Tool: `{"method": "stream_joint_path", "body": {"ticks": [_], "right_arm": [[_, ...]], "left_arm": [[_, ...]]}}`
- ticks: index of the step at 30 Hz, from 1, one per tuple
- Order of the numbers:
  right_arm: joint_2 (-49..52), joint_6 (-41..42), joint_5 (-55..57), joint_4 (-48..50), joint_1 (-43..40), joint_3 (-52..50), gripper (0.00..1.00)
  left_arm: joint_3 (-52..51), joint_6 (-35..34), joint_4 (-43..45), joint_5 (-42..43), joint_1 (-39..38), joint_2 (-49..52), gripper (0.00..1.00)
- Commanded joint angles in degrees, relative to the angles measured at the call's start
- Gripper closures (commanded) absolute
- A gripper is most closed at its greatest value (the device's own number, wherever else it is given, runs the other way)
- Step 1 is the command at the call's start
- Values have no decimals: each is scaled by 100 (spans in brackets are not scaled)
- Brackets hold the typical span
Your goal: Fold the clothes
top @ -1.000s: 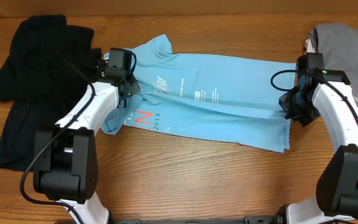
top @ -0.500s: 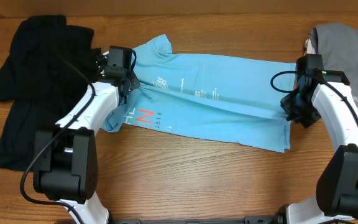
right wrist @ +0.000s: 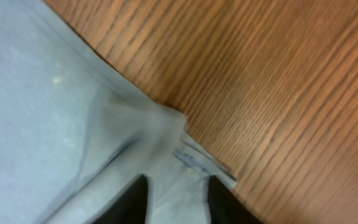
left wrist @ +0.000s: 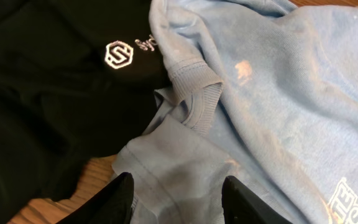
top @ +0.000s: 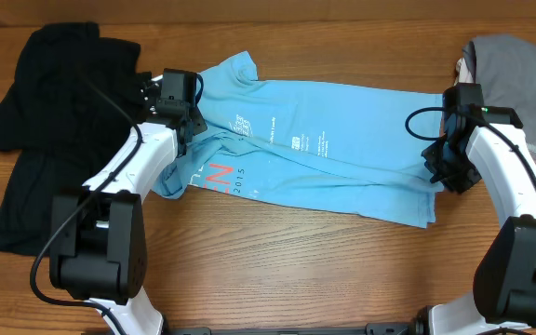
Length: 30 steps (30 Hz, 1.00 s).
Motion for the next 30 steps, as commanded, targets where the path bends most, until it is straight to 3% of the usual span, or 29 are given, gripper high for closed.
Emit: {"method": "stream_joint_path", "body": {"ticks": [1,6,11,16,19,23,30], "right_arm": [[17,-22,105,-4,-20,-26,48],[17,-273,7,-46,-20,87,23],[17,-752,-293,-763,-20,874,18],[17,-1585,-726,-1641,-17,2369,8],[17,-1644,-820,-1759,-17,3005,7],[17,-1633,-1071,-1272,-17,3338,3],[428,-605,-1259,-507,-17,3335,8]], "left_arm": [[63,286,-17,-197,-20,55,50],[203,693,-201,-282,46,-37,43],[1222,1117,-1502,-39,94,-208,35],[3178,1746,-3182,1469,101,-208,30],[3847,1722,-3429,1539,96,-208,32],[4194,1270,-3187,1521,85,-208,34],[4190,-752,-2592,789,92,98,34]]}}
